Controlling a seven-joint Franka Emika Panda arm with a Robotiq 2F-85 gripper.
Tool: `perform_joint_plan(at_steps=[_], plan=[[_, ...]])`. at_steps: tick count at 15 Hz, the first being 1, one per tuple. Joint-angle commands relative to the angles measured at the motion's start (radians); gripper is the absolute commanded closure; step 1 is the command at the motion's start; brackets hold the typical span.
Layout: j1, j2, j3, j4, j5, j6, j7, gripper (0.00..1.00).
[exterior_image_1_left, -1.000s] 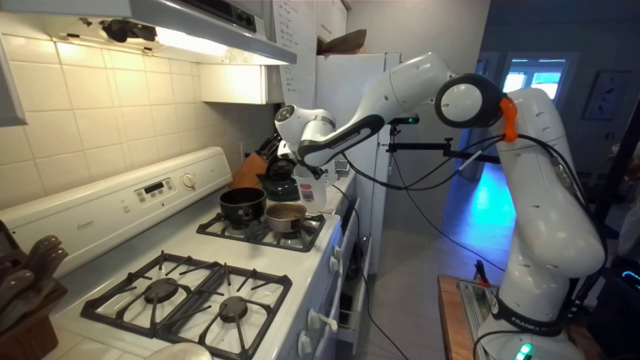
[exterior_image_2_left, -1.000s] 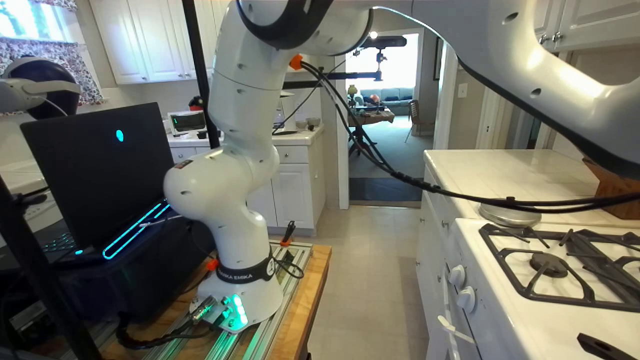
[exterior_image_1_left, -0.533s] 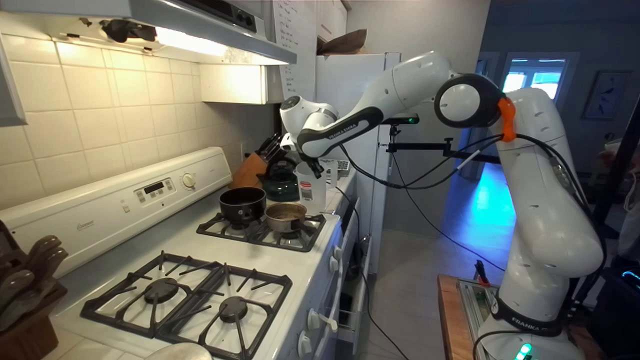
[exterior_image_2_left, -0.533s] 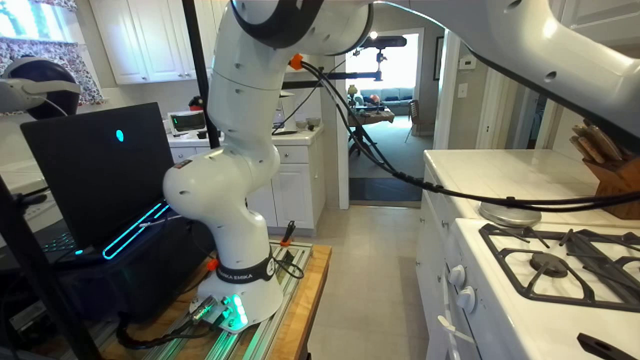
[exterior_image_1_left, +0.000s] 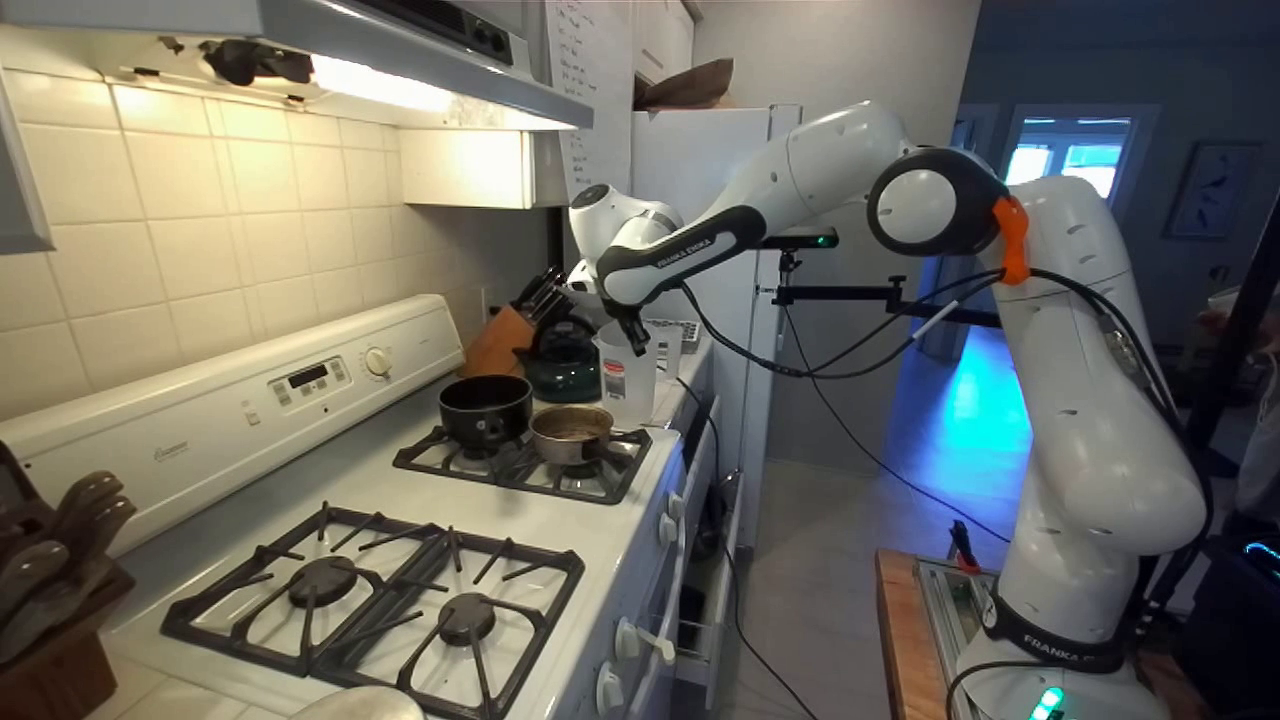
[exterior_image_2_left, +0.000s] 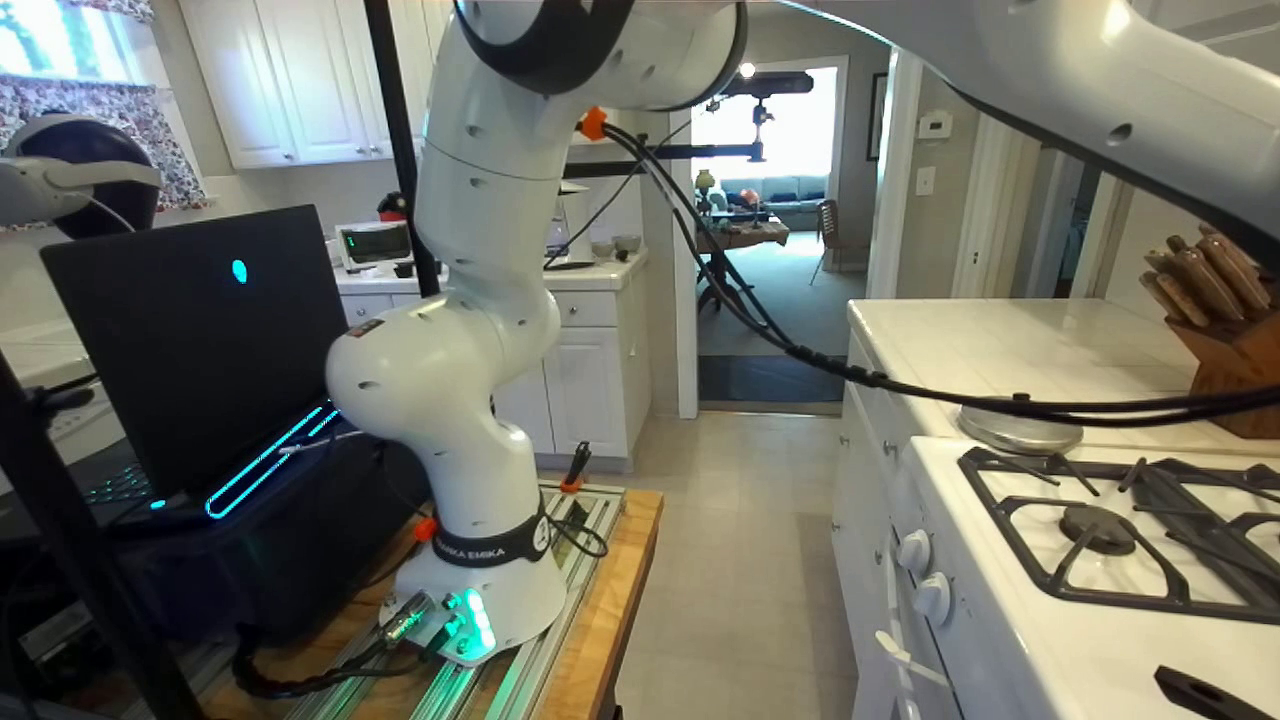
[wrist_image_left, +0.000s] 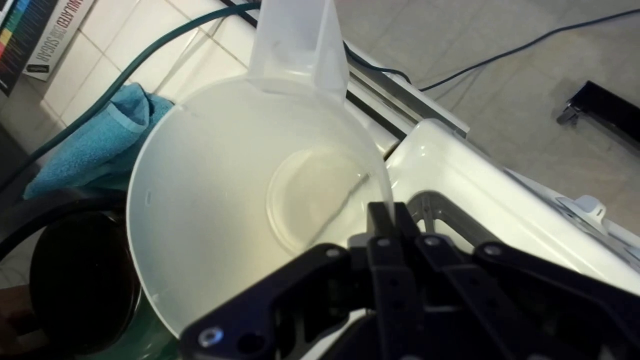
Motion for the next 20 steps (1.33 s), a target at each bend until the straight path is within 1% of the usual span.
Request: perform_joint_plan(at_steps=[1, 5, 16, 20], plan=[[-0.004, -0.004, -0.005, 0.015, 0.051, 0.01, 0.004, 0.99], [-0.003, -0.002, -0.008, 0.02, 0.076, 0.004, 0.002, 0.99], [-0.007, 0.01, -0.014, 0.045, 0.09, -0.015, -0.004, 0.99], [-0.023, 0.014, -0.009, 0.058, 0.135, -0.018, -0.016, 0.99]])
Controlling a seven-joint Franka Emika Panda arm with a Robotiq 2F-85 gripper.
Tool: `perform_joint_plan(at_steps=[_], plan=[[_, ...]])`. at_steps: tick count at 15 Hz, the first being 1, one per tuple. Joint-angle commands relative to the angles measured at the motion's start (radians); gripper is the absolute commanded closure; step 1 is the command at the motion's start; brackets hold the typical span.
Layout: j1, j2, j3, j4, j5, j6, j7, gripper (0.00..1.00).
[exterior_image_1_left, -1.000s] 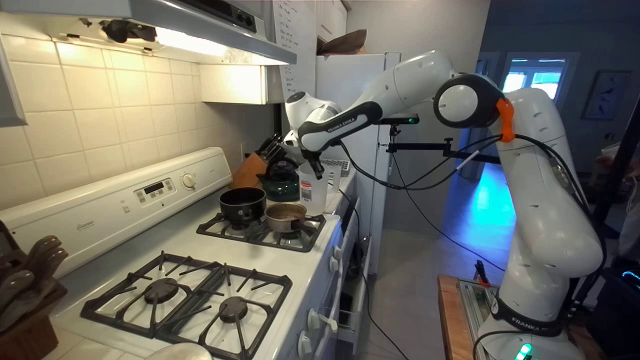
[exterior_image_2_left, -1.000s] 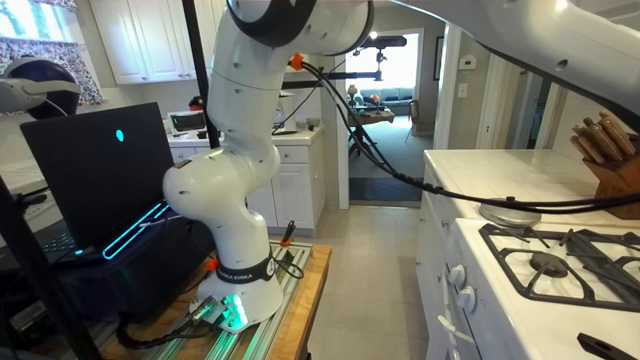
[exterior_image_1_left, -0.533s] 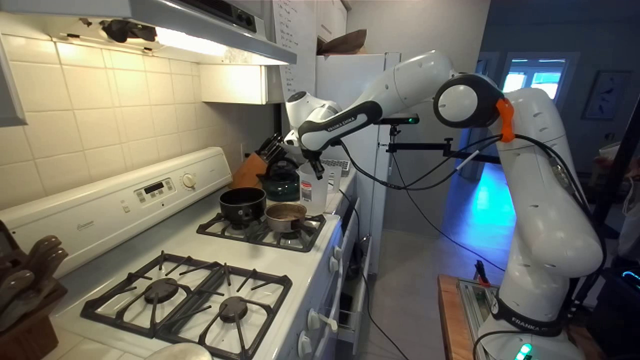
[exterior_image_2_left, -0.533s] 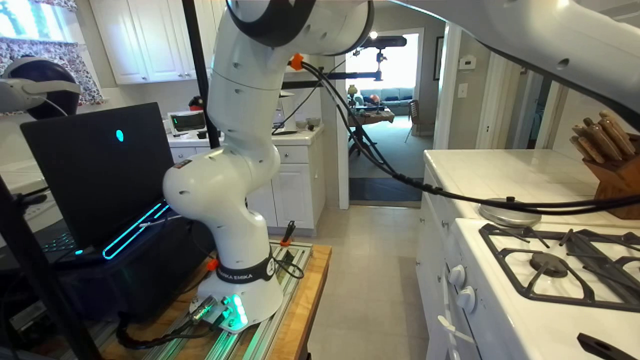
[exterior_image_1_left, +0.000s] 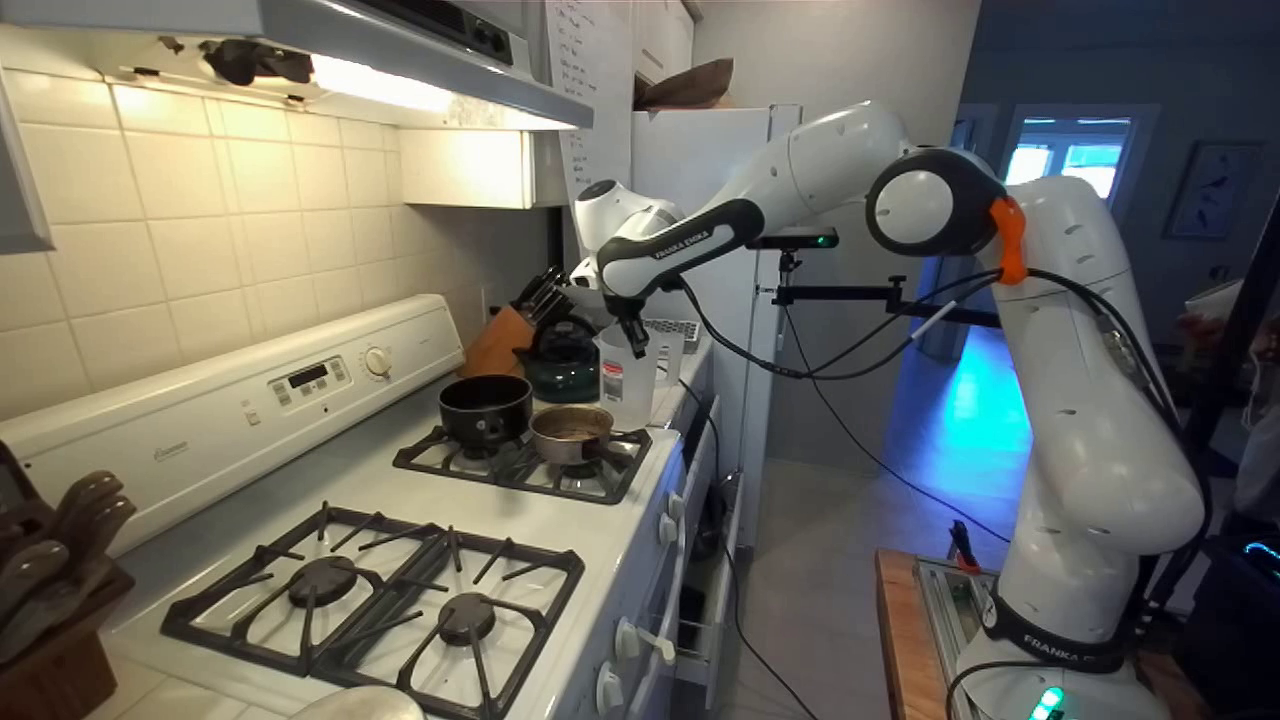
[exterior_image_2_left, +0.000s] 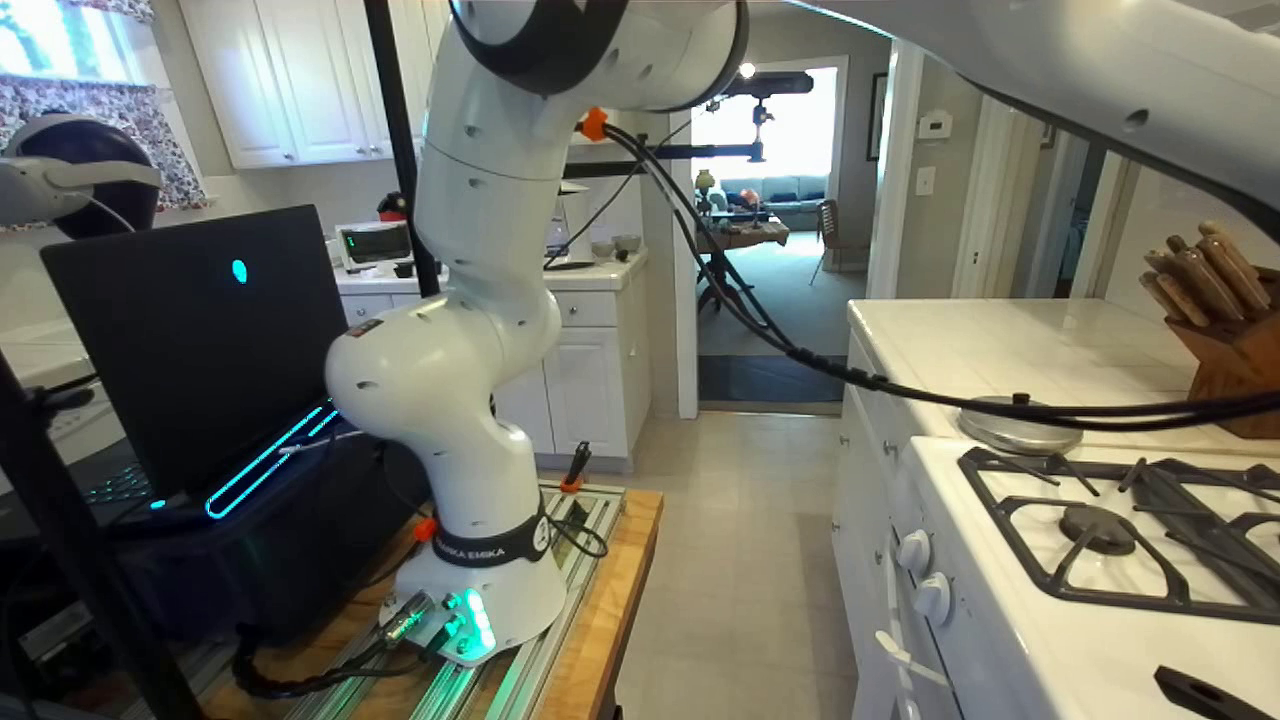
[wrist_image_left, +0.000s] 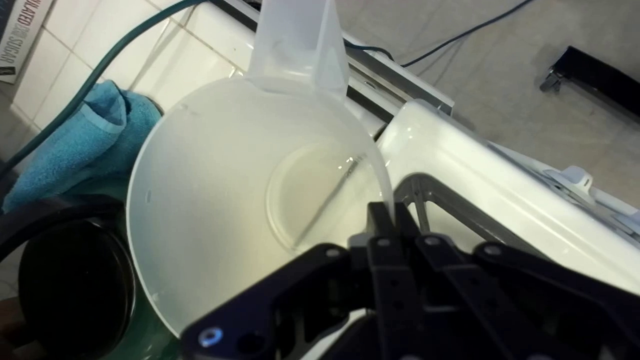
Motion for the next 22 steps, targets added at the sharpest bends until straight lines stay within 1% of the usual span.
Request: perform_joint_plan(at_steps=[1, 14, 15, 16, 18, 21, 22], plan=[[-0.013, 0.012, -0.001, 0.047, 0.055, -0.019, -0.019, 0.99], [-0.015, 0.033, -0.004, 0.067, 0.056, -0.038, -0.024, 0.98], [-0.016, 0.035, -0.004, 0.071, 0.057, -0.041, -0.026, 0.86], [-0.016, 0.038, -0.004, 0.075, 0.057, -0.042, -0.026, 0.69], [-0.017, 0.043, -0.005, 0.088, 0.058, -0.044, -0.028, 0.58], [-0.018, 0.051, -0.005, 0.108, 0.059, -0.052, -0.03, 0.36], [-0.018, 0.053, -0.005, 0.113, 0.059, -0.055, -0.031, 0.3]])
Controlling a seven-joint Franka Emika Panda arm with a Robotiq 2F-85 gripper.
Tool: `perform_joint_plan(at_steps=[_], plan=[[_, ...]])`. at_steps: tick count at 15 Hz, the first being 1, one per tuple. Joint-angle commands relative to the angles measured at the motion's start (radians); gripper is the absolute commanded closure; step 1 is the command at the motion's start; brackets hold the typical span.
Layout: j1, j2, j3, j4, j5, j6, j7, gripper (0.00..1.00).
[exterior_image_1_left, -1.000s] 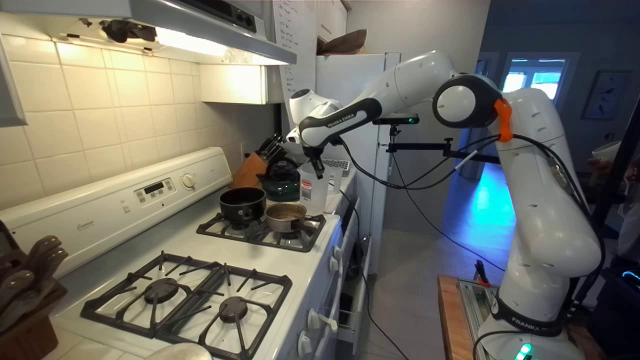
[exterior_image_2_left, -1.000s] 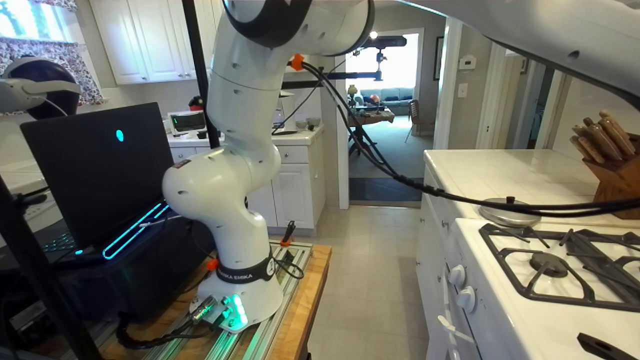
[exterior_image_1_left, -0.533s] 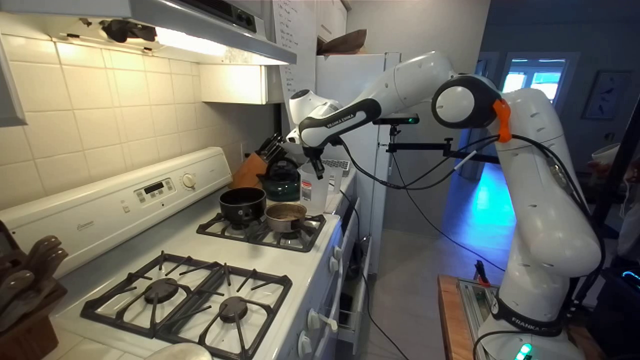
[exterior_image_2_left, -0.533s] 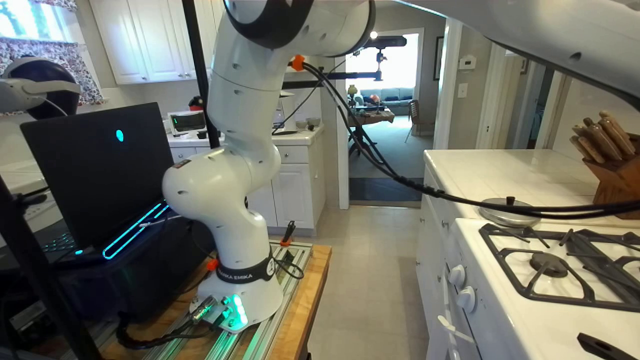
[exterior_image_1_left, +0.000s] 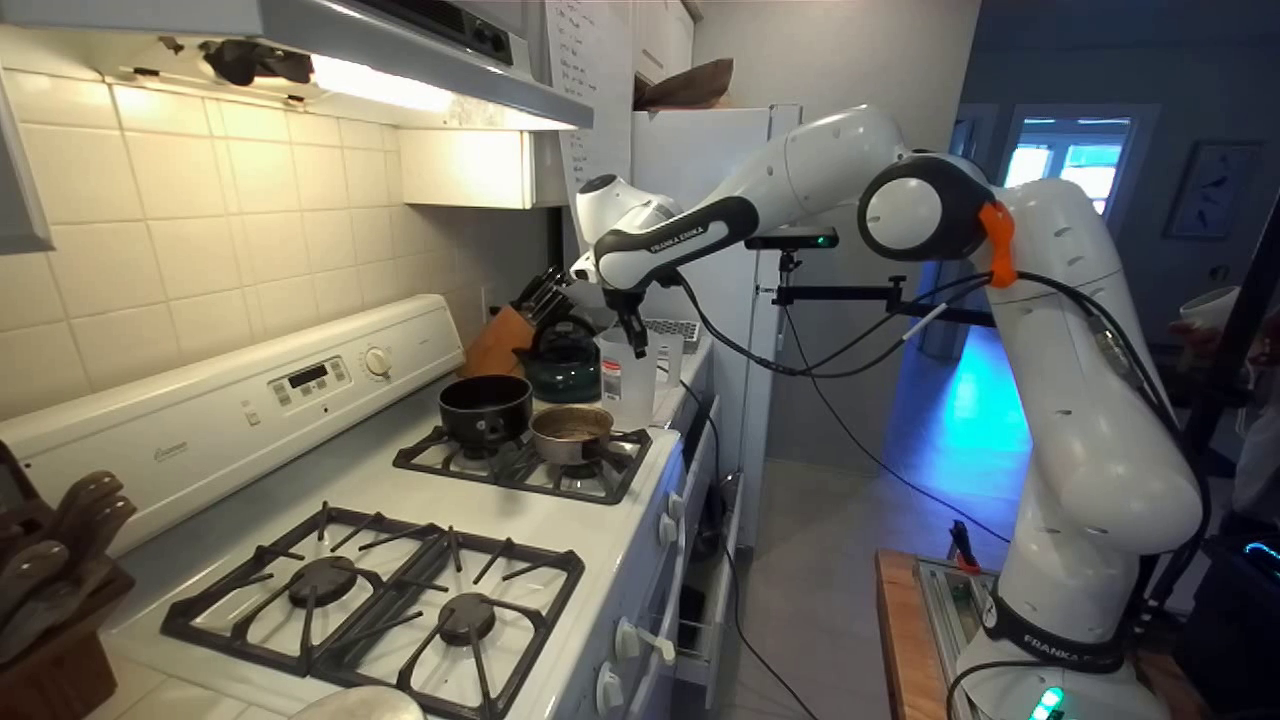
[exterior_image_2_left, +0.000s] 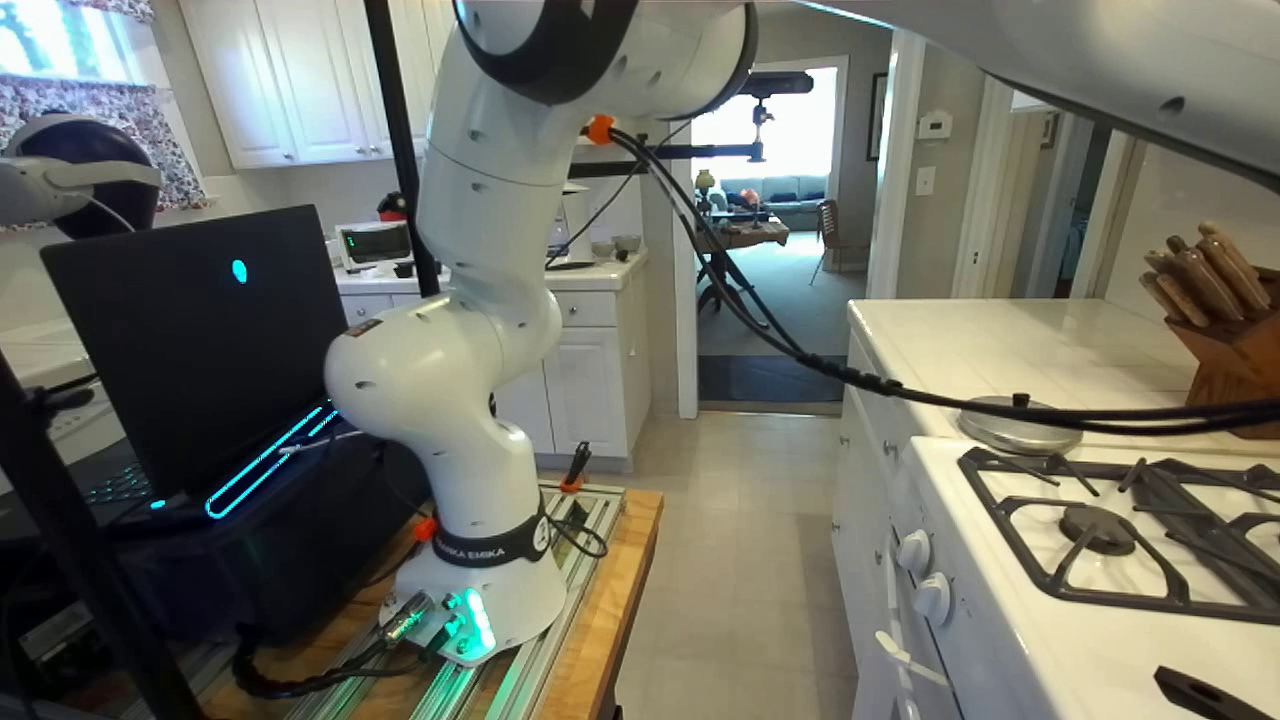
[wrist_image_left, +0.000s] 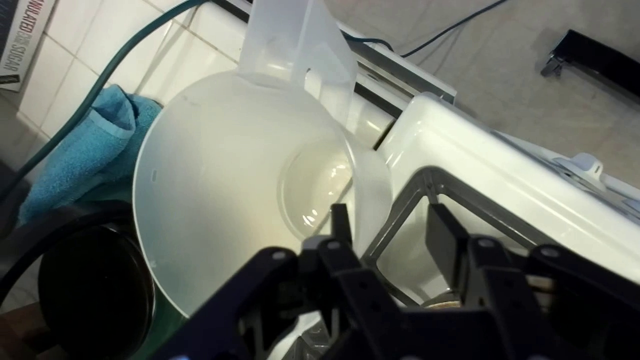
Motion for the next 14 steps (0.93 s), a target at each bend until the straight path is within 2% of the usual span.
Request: perform_joint_plan(at_steps=[1, 4, 7, 14], plan=[[-0.005, 0.027, -0.002, 0.058, 0.025, -0.039, -0.027, 0.23], [-0.003, 0.03, -0.003, 0.073, 0.02, -0.048, -0.026, 0.02], [-0.003, 0.028, -0.001, 0.079, 0.02, -0.043, -0.028, 0.0], [-0.022, -0.028, 0.009, 0.018, 0.042, -0.004, -0.126, 0.0]])
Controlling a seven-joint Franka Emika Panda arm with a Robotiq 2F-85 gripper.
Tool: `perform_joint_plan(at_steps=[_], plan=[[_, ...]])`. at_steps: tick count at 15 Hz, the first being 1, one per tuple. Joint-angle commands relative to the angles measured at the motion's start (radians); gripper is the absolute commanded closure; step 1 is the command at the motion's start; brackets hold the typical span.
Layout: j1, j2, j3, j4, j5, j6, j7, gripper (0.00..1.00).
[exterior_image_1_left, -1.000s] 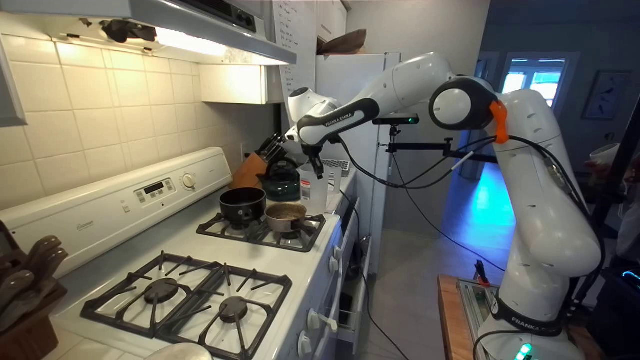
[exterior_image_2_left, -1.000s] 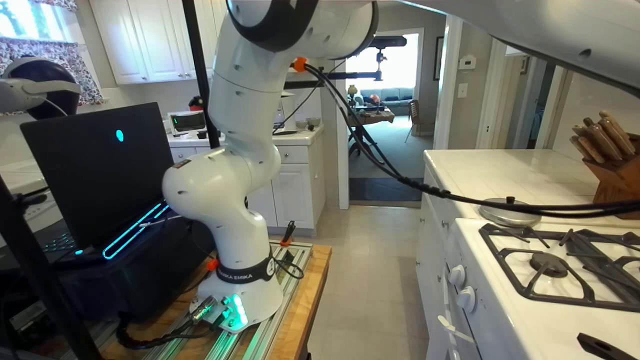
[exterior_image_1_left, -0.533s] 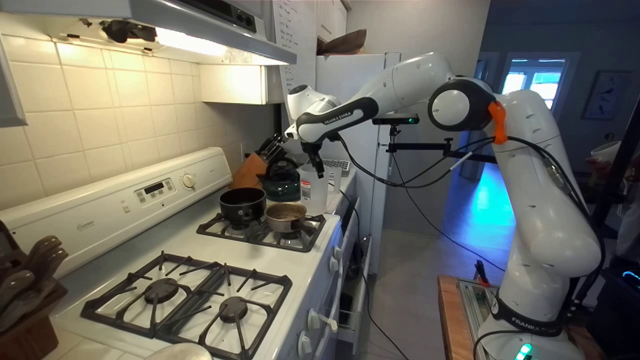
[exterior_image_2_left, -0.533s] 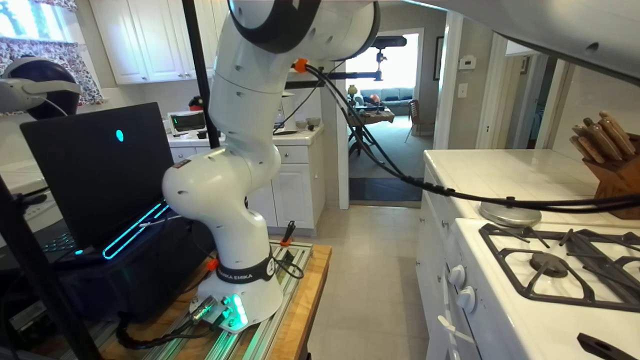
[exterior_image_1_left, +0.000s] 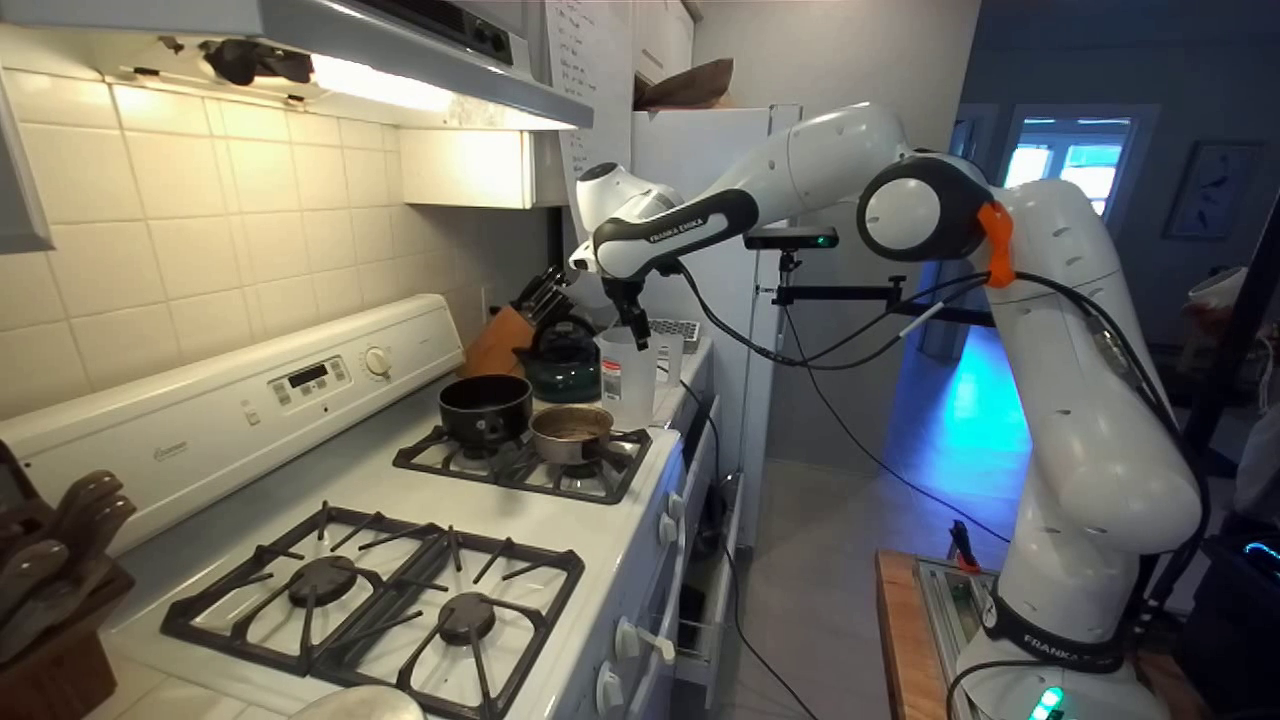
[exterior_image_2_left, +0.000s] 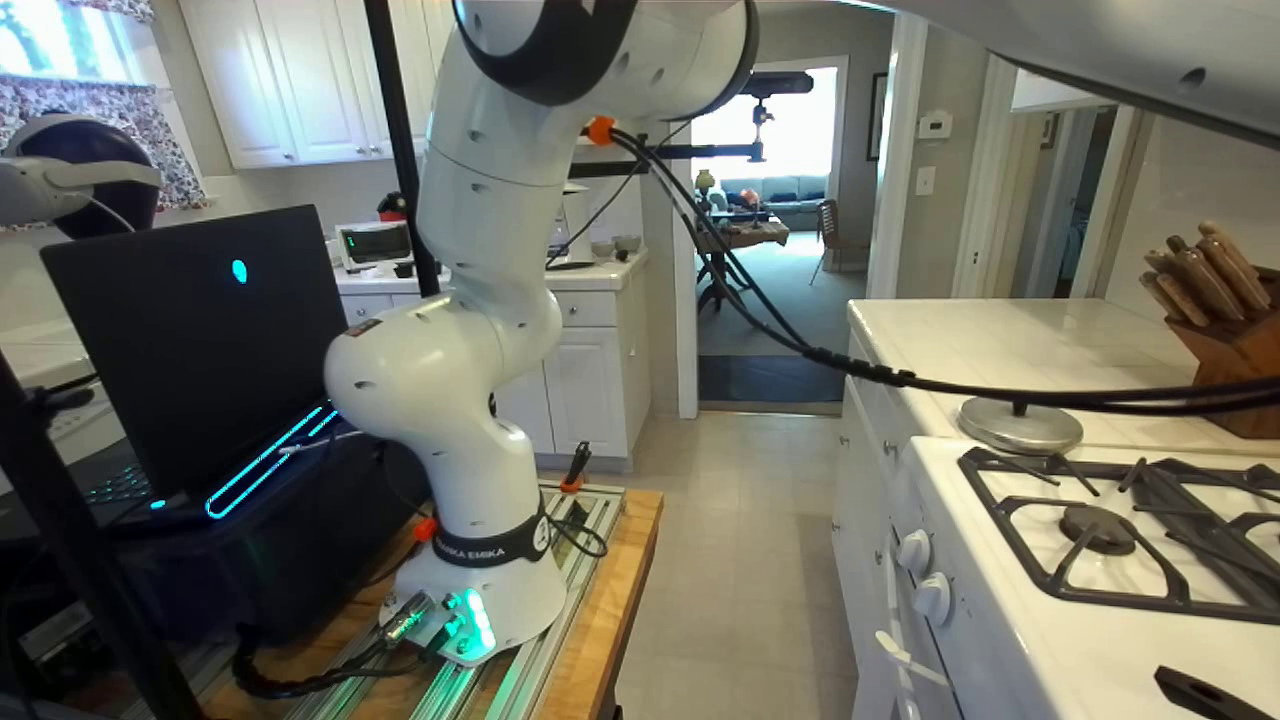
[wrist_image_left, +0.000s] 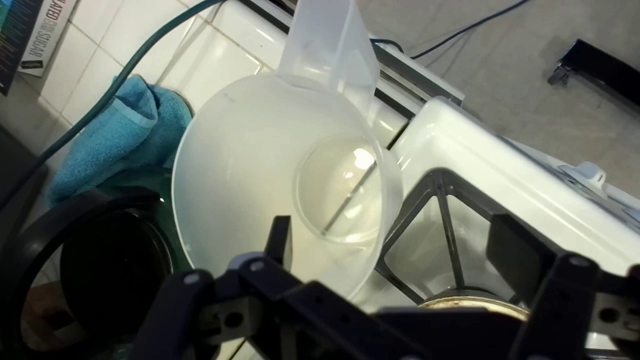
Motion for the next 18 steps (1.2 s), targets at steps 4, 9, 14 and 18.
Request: perform_joint_plan(at_steps=[4, 9, 14, 18], plan=[[0.004, -0.062, 0.015, -0.063, 0.02, 0.034, -0.091, 0.0], [-0.022, -0.106, 0.031, -0.121, 0.075, 0.088, -0.175, 0.0], [-0.063, -0.138, 0.018, -0.19, 0.157, 0.145, -0.272, 0.0], [-0.088, -0.153, 0.001, -0.221, 0.164, 0.187, -0.362, 0.0]])
